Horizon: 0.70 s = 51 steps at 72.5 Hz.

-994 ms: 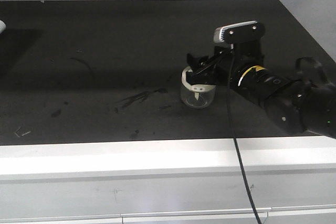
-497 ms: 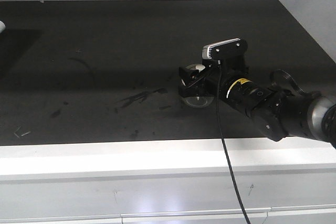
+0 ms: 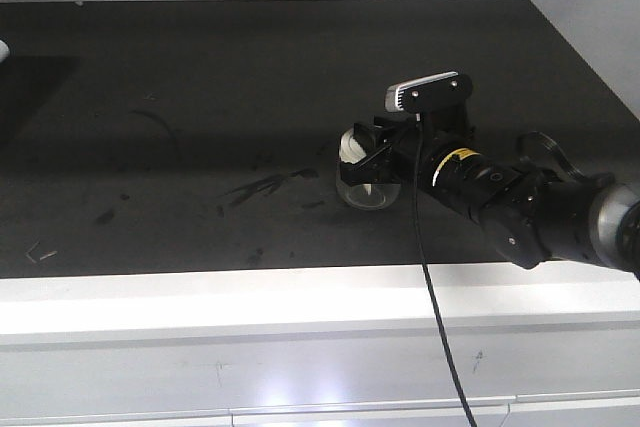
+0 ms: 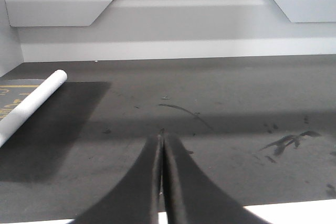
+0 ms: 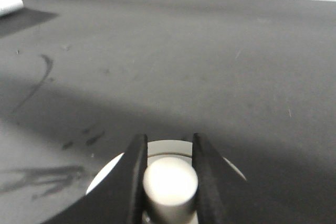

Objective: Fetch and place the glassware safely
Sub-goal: 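Reach the right gripper to the white lid of the glass jar, then grasp the jar lid with the right gripper and lift the jar out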

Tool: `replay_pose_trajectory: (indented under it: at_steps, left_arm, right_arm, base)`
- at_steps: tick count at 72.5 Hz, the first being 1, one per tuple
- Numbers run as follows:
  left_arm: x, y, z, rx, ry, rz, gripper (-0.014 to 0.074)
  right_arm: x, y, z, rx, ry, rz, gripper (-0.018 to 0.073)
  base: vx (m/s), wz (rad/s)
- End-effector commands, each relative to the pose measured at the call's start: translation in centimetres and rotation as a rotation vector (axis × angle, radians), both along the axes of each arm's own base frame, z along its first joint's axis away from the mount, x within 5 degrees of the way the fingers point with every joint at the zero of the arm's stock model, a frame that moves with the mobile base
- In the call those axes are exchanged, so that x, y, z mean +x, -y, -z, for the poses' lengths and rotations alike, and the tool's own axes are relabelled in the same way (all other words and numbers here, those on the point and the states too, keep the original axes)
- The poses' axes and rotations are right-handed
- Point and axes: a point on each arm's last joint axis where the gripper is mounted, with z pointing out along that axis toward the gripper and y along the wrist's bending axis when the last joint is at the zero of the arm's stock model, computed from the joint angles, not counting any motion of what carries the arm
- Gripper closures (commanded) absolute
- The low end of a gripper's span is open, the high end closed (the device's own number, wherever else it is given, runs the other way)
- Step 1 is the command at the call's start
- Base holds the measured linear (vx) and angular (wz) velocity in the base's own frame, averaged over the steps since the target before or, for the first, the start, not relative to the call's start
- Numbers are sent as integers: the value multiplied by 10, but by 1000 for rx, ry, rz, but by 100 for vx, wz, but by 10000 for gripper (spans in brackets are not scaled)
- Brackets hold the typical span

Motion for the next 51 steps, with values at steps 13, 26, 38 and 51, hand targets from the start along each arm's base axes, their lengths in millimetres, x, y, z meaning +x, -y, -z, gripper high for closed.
replay_pose_trajectory:
  at_steps: [13,26,38,51]
  left_arm:
    - [0,2,-14,-9,86,27,603]
    - [0,2,-14,-9,86,27,603]
    - [0,2,-14,-9,86,27,603]
    - [0,2,-14,-9,86,27,603]
  right_arm:
    - [-24,10,-78,31,177,-6,562]
    - [-50,18,-109,-19,230,-30,561]
    - [-90,28,-116,38,262,-79,560]
    - [-137,36,-103,73,216,-175,560]
  base:
    - [0,0]
    - [0,0]
    - [0,0]
    - [0,0]
